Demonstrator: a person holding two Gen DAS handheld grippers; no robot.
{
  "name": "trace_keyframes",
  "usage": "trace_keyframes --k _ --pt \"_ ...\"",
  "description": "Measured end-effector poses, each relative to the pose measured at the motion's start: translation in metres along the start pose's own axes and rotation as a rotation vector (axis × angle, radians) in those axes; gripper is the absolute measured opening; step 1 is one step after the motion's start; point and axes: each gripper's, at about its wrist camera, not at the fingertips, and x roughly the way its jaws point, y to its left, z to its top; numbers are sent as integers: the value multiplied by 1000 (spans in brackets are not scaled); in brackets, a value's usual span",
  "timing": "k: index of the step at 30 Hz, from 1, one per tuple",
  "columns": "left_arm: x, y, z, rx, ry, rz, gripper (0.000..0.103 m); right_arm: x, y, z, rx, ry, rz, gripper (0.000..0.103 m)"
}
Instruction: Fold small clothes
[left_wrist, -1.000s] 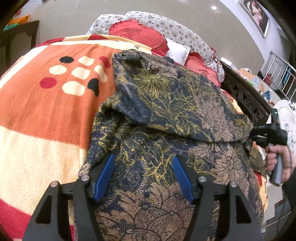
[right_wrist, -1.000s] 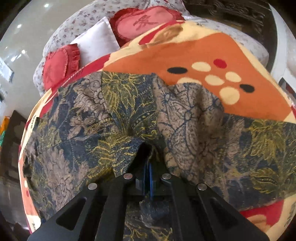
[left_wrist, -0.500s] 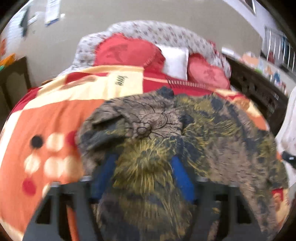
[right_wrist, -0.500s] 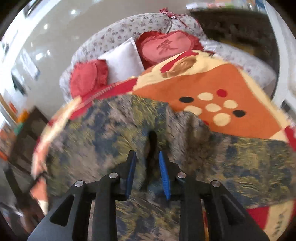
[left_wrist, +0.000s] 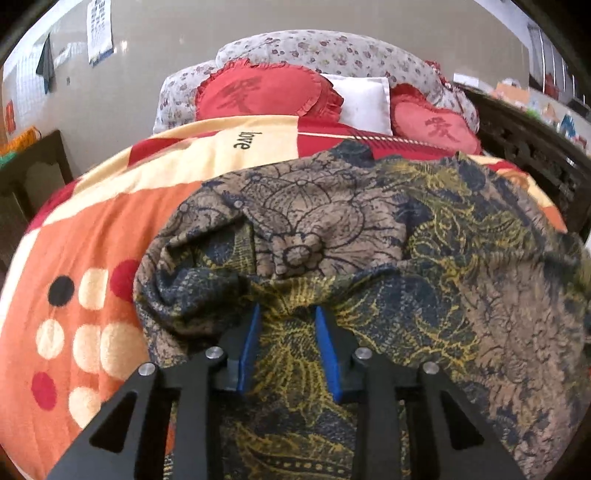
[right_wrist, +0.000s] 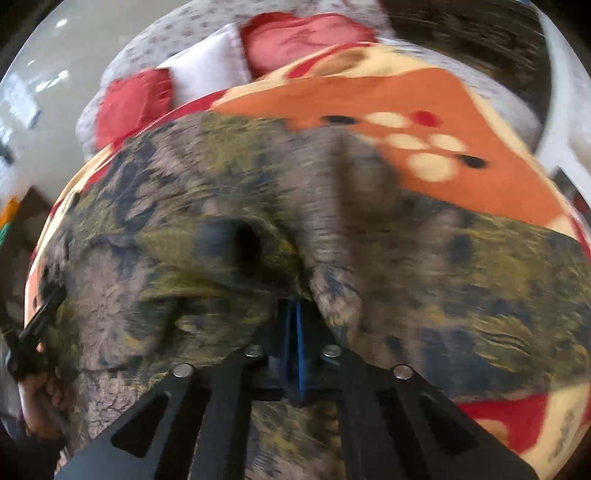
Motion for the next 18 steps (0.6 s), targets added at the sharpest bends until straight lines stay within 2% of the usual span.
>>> trace_keyframes --k 3,5,6,7,8,10,12,14,16,18 --pt "1 -1 0 1 2 4 34 -15 16 1 -14 -53 152 8" --pt "1 0 0 -3 1 1 34 -10 38 -1 -102 -55 212 12" --pt "1 0 0 -4 1 2 36 -2 47 -3 -154 -31 186 12" --pt "1 0 0 -6 2 11 39 14 51 -5 -217 26 59 12" --pt "1 1 0 -11 3 20 44 17 47 -6 -214 38 -13 12" --pt "3 4 0 -29 6 12 45 3 27 -6 -105 -16 24 13" --pt "3 6 0 -36 7 6 46 -18 10 -13 -36 -61 23 20" --pt "3 6 0 -36 6 7 46 -26 4 -20 1 -61 101 28" --pt "3 6 0 -34 6 9 46 -24 -1 -27 60 -50 200 30" --pt "4 6 1 -36 6 8 46 -13 -5 -30 130 -41 234 35"
